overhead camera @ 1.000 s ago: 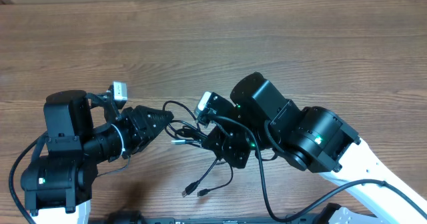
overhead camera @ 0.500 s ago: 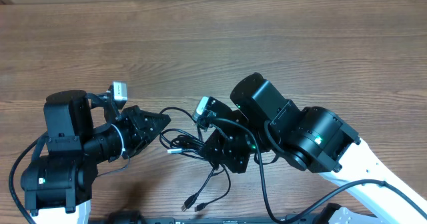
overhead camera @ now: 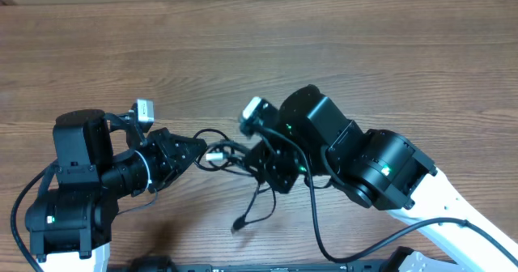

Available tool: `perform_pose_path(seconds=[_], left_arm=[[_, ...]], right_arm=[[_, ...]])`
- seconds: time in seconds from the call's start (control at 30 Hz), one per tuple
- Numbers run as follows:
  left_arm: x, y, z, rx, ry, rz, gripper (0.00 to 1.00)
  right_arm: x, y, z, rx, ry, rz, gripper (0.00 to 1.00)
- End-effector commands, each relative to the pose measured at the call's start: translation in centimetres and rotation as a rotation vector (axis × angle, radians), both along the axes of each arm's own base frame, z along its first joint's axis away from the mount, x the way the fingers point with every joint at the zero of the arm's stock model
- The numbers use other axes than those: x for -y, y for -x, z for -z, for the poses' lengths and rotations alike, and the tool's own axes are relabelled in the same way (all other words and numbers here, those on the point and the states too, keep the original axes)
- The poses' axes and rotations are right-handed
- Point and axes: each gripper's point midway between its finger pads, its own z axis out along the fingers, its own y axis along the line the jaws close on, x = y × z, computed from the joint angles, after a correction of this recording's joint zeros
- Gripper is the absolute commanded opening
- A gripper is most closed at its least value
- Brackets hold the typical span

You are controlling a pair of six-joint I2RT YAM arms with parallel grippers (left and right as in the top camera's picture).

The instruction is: Untangle cables

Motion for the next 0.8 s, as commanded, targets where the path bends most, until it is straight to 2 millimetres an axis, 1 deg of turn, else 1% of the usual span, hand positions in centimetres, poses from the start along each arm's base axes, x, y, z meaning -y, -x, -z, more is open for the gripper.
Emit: perform_pose_path(seconds=[0.0,0.1,0.17,0.33,0.47,0.63,0.67,0.77], left_arm=[[0.0,0.1,0.0,0.01,-0.003,0.013,0.04],[0.0,0.1,0.0,0.015,-0.007,0.017,0.04],[0.0,0.1,0.0,0.022,-0.012,0.023,0.04],[0.0,0.1,0.0,0.025,-0.017,0.026,0.04],[0.0,0.1,0.0,0.029,-0.02,0.03,0.04],[0.0,0.3,0.2,0.028,-0.027,0.038,0.04],[0.0,0.3,0.2,0.027,-0.029,0.04,0.04],[-0.1,0.4,0.4,0.019,-0.036,0.033,0.04]], right_arm=[[0.9,-2.8,-2.7,0.042,-0.063,0.238,0.04],[2.0,-4.5,-3.9,0.06,-0.105,0.399,0.04],[3.1,-5.5,-4.7,0.08,-0.129,0.507,0.04],[6.7,-7.0,-6.9,0.142,-0.186,0.747,0.04],[9.7,-7.4,-8.8,0.199,-0.234,0.895,0.04],[13.2,-7.2,-10.8,0.297,-0.251,1.007,0.04],[14.1,-7.1,-11.2,0.321,-0.25,1.037,0.04],[15.9,-6.7,-11.9,0.36,-0.247,1.086,0.04]])
